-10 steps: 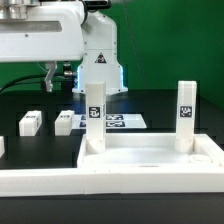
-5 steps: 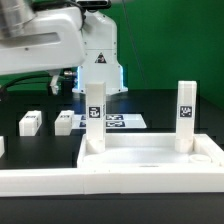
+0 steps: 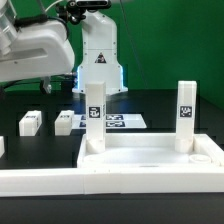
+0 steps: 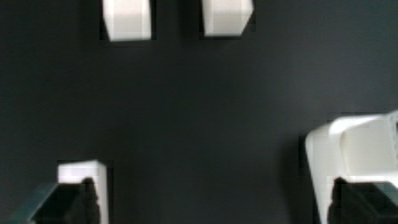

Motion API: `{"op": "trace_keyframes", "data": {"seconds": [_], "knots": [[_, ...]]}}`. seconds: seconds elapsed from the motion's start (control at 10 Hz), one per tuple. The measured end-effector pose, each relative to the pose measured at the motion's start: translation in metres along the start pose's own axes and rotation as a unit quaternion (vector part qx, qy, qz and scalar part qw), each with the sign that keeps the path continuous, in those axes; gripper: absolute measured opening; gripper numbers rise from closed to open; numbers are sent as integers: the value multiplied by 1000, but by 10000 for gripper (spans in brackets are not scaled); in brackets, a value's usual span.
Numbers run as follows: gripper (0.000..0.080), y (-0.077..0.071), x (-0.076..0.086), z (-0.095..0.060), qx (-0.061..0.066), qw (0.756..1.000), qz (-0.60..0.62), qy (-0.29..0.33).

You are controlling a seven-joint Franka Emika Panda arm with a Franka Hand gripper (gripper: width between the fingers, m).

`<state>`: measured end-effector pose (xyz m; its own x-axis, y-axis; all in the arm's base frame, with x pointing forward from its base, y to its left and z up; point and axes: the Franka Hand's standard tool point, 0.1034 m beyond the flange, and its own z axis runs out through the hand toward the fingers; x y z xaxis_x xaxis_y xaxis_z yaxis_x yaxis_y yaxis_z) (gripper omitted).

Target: Assemble desk

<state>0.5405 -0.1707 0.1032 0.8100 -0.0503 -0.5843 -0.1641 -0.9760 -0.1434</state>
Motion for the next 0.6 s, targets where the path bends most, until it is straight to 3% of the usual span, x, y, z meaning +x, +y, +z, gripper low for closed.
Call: {"op": "trace_keyframes", "data": {"seconds": [0.1, 0.2, 0.3, 0.5, 0.6], "knots": [[649, -1, 0, 2, 16, 1000, 26, 2], [649, 2, -1, 9, 55, 996, 76, 2], [649, 7, -7, 18, 78, 993, 91, -3], [649, 9, -19, 34, 106, 989, 104, -5], [649, 9, -18, 33, 104, 989, 104, -5]]}}
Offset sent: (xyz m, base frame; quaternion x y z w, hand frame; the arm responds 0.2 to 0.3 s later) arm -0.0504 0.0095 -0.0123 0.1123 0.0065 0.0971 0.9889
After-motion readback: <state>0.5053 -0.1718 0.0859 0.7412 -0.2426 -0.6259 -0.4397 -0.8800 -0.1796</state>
